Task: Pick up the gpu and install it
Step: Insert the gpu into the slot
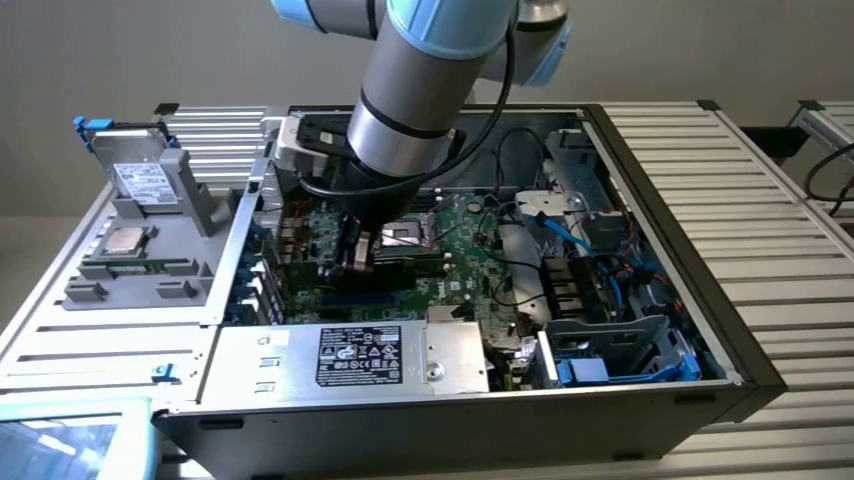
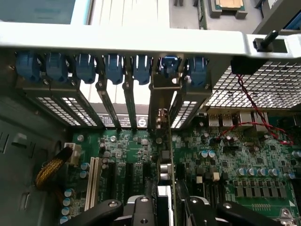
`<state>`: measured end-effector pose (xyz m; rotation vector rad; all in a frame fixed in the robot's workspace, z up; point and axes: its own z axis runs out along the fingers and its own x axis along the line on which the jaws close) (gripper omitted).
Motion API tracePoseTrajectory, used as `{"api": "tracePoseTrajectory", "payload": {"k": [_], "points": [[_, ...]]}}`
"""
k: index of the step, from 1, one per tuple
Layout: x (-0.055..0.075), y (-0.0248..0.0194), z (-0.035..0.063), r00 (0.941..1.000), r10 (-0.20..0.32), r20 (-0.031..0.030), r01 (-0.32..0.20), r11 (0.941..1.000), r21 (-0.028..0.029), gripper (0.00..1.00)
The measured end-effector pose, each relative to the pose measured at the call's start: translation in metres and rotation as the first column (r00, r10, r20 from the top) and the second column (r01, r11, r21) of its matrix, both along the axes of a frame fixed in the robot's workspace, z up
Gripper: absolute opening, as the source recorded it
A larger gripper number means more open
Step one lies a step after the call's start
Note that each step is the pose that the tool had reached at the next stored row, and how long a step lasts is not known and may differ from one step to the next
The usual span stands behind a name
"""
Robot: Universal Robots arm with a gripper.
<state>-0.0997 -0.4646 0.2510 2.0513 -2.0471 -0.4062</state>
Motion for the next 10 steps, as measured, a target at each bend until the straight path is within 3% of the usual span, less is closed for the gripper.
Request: {"api": "tracePoseTrajectory", "payload": {"k": [10], "points": [[-0.0008,0.0001,-0.0022,1.0000,0.000,-0.0004,0.000,1.0000,-0.0013,0.28]]}}
